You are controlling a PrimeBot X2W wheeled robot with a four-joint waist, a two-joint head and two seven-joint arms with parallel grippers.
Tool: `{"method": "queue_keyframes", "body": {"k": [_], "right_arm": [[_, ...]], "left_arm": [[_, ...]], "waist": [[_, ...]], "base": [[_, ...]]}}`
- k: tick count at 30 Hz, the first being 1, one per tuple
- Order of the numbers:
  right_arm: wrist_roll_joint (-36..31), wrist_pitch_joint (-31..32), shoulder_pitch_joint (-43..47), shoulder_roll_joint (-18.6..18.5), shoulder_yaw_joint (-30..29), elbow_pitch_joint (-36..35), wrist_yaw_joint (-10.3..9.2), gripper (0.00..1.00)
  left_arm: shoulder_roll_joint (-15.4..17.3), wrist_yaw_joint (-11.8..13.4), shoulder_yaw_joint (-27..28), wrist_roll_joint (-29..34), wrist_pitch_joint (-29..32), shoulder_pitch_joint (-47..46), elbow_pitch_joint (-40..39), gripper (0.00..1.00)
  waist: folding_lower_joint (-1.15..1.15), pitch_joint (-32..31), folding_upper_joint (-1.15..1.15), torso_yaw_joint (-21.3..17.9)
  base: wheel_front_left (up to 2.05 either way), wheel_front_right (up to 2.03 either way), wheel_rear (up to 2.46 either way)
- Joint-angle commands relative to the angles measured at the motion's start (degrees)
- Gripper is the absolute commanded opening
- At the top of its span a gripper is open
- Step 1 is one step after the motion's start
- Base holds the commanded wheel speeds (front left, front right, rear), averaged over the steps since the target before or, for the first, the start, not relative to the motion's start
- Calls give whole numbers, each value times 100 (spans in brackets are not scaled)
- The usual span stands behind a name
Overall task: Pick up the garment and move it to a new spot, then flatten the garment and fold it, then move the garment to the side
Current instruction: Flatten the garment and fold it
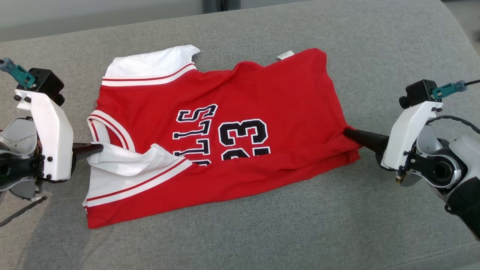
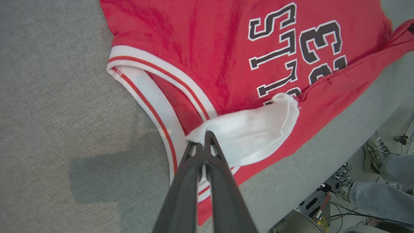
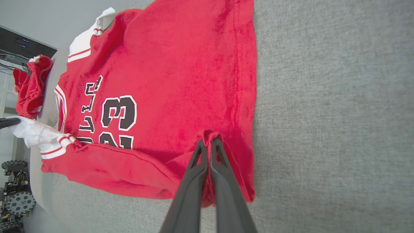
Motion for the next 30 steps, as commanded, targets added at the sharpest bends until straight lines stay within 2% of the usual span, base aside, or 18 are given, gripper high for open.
{"method": "queue_keyframes", "body": {"k": [1, 6, 7, 8, 9, 10, 15, 22, 26, 30], "right_arm": [[-72, -90, -88, 59, -60, 66, 1, 0], [-164, -178, -133, 215, -106, 227, 1, 0], [-194, -208, -152, 235, -122, 263, 1, 20], [-207, -245, -166, 251, -146, 295, 1, 42], [-224, -264, -164, 271, -155, 324, 1, 88], [-308, -313, -179, 271, -148, 356, 1, 100], [-400, -659, -85, 320, -279, 375, 1, 100], [-603, -1738, 225, 156, -603, 89, 1, 100], [-811, -2659, 534, 78, -848, -55, 1, 100], [-1040, -3453, 924, 88, -1011, -134, 1, 100]], "left_arm": [[-24, -22, 13, 32, -38, -94, 89, 0], [-101, -74, 44, 92, -161, -164, 309, 0], [-135, -93, 80, 117, -264, -180, 357, 0], [-173, -102, 91, 144, -340, -188, 416, 18], [-205, -122, 80, 167, -381, -188, 473, 57], [-234, -134, 82, 172, -429, -194, 530, 100], [-312, -242, 69, 262, -625, -147, 728, 100], [-246, -427, 169, 531, -1383, 91, 668, 100], [-234, -340, 356, 754, -2268, 395, 505, 100], [-280, -37, 571, 950, -3259, 885, 269, 100]], "waist": [[0, 4, 0, -7], [0, -5, 0, -5], [0, -7, 0, 1], [0, -13, 0, 6], [0, -25, 0, 11], [0, -39, 0, 17], [0, -151, 0, 49], [0, -407, 0, 85], [0, -557, 0, 110], [0, -696, 0, 138]], "base": [[0, 0, 0], [0, 0, 0], [0, 0, 0], [0, 0, 0], [0, 0, 0], [0, 0, 0], [0, 0, 0], [0, 0, 0], [0, 0, 0], [0, 0, 0]]}}
